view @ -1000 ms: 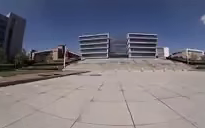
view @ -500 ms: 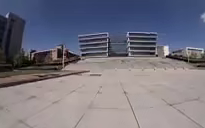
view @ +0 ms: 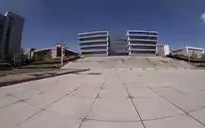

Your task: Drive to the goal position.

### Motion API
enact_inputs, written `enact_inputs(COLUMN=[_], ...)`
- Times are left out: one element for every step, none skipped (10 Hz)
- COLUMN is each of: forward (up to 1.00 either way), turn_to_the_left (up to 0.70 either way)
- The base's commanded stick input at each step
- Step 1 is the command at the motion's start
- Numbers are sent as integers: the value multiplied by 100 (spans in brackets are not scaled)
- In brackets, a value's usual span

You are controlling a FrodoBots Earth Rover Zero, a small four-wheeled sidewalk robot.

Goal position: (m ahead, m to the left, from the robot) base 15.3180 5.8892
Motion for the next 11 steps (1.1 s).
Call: enact_inputs(forward=[70,70,70,70,70,70,70,70,70,70,70], turn_to_the_left=[1,1,1,1,1,1,1,1,1,1,1])
